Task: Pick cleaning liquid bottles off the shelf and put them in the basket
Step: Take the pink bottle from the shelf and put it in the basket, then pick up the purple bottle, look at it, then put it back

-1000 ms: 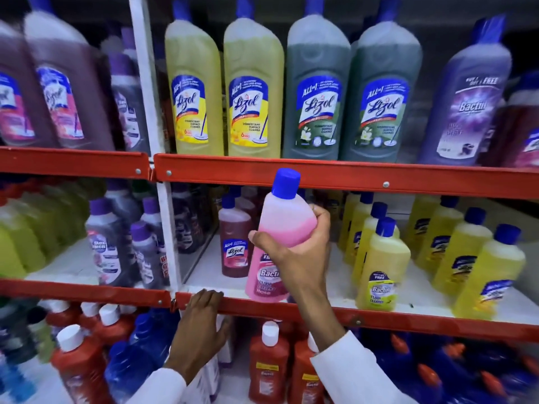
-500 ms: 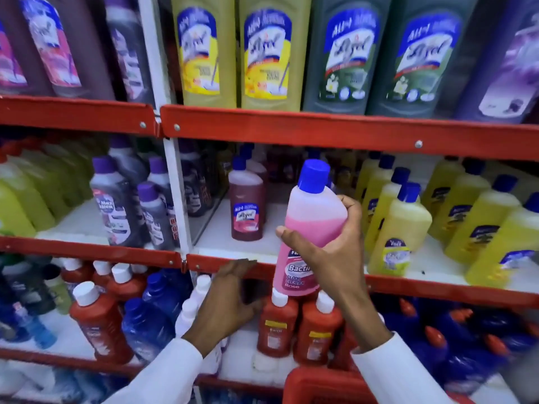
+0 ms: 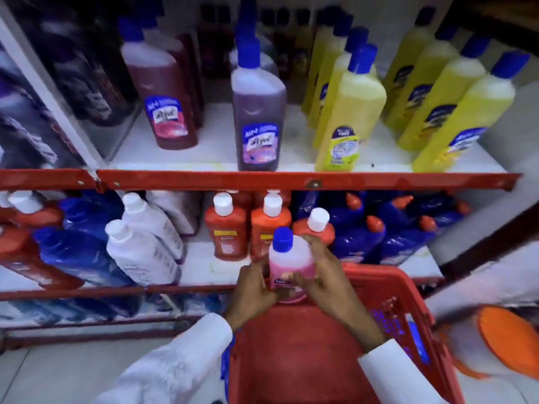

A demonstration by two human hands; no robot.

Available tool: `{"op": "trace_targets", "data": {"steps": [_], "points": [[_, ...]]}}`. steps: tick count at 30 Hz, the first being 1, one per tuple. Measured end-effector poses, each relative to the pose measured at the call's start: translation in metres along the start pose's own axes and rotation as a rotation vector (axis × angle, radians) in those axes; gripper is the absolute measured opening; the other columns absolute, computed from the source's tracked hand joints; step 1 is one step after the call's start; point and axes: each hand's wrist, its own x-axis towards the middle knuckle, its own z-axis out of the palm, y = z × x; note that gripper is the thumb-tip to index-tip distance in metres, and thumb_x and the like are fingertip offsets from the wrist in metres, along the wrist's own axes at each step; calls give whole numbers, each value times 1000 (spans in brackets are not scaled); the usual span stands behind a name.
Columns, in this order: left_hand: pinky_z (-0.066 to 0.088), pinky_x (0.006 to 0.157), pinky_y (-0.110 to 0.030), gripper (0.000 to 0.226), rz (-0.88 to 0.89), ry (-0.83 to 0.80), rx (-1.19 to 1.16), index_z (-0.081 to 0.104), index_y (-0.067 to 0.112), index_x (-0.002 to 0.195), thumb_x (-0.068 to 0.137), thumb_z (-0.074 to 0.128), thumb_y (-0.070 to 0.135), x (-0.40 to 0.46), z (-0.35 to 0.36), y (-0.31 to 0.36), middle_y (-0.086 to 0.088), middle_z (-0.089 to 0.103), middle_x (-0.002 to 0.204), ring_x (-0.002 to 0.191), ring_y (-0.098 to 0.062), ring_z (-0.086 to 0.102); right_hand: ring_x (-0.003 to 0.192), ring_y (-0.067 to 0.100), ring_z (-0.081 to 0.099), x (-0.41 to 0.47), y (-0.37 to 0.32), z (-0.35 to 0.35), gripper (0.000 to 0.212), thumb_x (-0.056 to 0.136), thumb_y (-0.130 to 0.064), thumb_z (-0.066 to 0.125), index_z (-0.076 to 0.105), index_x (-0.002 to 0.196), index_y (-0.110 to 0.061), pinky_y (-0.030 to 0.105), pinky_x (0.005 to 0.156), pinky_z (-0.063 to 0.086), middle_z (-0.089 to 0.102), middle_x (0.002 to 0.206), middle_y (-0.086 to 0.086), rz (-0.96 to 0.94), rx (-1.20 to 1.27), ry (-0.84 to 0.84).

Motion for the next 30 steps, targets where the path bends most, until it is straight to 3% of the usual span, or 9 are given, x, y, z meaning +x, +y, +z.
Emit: {"op": "trace_targets", "data": {"steps": [2,4,9,14,19,22,25,28,30], "points": [[55,74,-17,58,-67,-10,33,70,29,104,50,90,37,3,25,-23,11,76,98,86,6,68,109,0,58,-5,37,3,64,68,-36,79,58,126,-20,14,97,45,66,119,-6,54,-51,-17],[56,77,-25,59,-159,-36,24,70,32,103,49,93,24,8,47,-49,4,75,101,86,-1,68,105,9,66,-9,72,10,67,59,-29,84,64,122,-23,29,93,52,72,116,-5,156,-113,-27],[51,87,-36,48,-411,70,139,70,-1,107,62,83,8,15,92,-95,-25,71,109,104,-22,63,104,31,70,-14,134,42,66,55,-24,83,68,119,-17,36,89,52,76,112,10,326,-199,-119],[34,67,-13,36,-542,19,252,72,3,103,68,77,-4,17,107,-116,-25,74,103,101,-24,66,94,31,74,-17,166,65,50,58,-16,74,71,108,-15,37,85,57,79,102,10,403,-177,-124],[36,61,-18,25,-594,-43,327,75,2,94,71,74,-4,17,104,-113,-25,75,96,92,-25,70,93,23,74,-19,180,69,44,61,-9,74,70,105,-16,28,84,55,79,101,6,432,-201,-186],[39,67,-17,33,-554,-117,353,74,7,101,69,75,-1,17,92,-103,-18,75,103,97,-21,68,98,22,73,-16,172,58,46,63,-13,76,72,108,-16,22,84,51,79,105,6,419,-226,-262],[49,82,-30,47,-473,-157,423,71,13,106,59,72,4,14,69,-82,-9,74,107,104,-23,66,102,17,72,-10,149,35,47,63,-26,80,72,109,-25,27,89,53,78,109,-4,360,-275,-306],[43,77,-26,37,-341,-188,531,70,11,99,64,70,3,8,35,-28,2,68,98,96,-17,62,97,5,70,2,106,5,37,68,-27,80,73,104,-33,29,90,55,78,103,-13,259,-306,-240],[48,84,-31,39,-186,-120,654,65,19,111,73,71,13,3,9,15,1,69,108,102,-21,62,91,2,72,14,67,-16,34,69,-28,76,72,102,-35,30,85,57,78,96,-15,175,-294,-166]]}}
